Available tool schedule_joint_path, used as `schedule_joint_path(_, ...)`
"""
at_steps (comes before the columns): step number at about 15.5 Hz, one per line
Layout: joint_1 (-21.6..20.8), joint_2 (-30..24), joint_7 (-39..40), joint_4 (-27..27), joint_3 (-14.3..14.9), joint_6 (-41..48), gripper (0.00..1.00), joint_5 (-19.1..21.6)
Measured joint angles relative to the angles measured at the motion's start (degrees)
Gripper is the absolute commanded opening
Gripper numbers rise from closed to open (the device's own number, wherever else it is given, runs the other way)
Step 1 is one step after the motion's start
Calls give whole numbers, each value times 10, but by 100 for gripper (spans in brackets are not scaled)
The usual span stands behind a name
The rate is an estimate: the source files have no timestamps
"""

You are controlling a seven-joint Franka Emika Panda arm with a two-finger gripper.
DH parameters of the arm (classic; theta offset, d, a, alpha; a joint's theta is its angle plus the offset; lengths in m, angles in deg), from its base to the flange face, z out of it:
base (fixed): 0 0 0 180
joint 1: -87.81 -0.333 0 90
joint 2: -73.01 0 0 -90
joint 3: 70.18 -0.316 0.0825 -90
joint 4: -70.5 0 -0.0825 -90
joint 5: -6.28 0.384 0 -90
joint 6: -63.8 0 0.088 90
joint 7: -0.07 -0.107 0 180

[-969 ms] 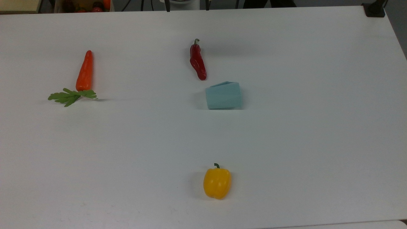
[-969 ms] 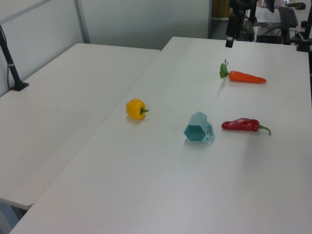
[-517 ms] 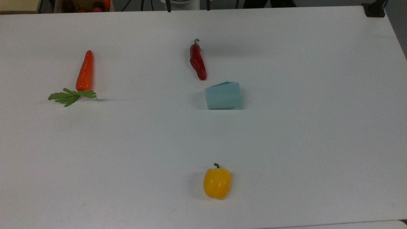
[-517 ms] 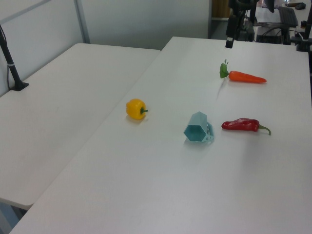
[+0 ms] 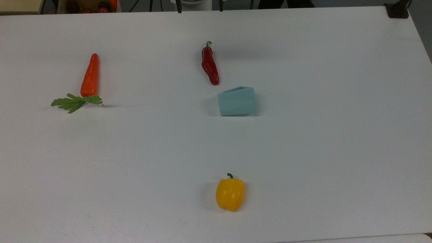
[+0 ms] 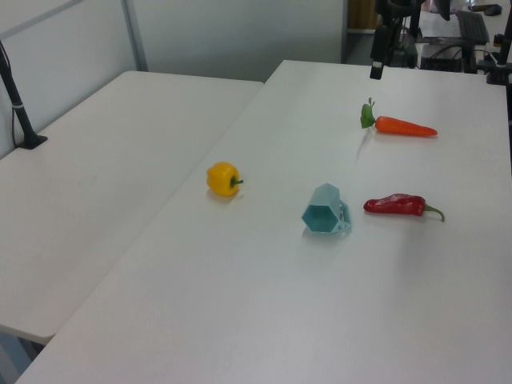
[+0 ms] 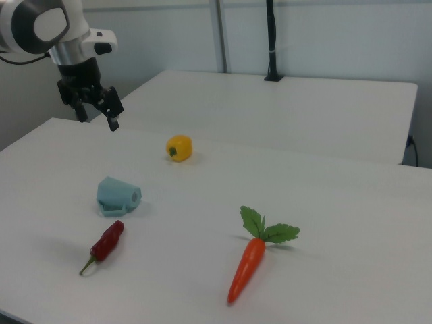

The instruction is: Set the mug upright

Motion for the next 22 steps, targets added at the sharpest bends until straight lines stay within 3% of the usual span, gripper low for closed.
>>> schedule_joint_path(18, 1, 0, 0, 0, 2, 0, 100, 4)
schedule_joint_path(22, -20, 12, -69, 8, -23, -2, 100, -29)
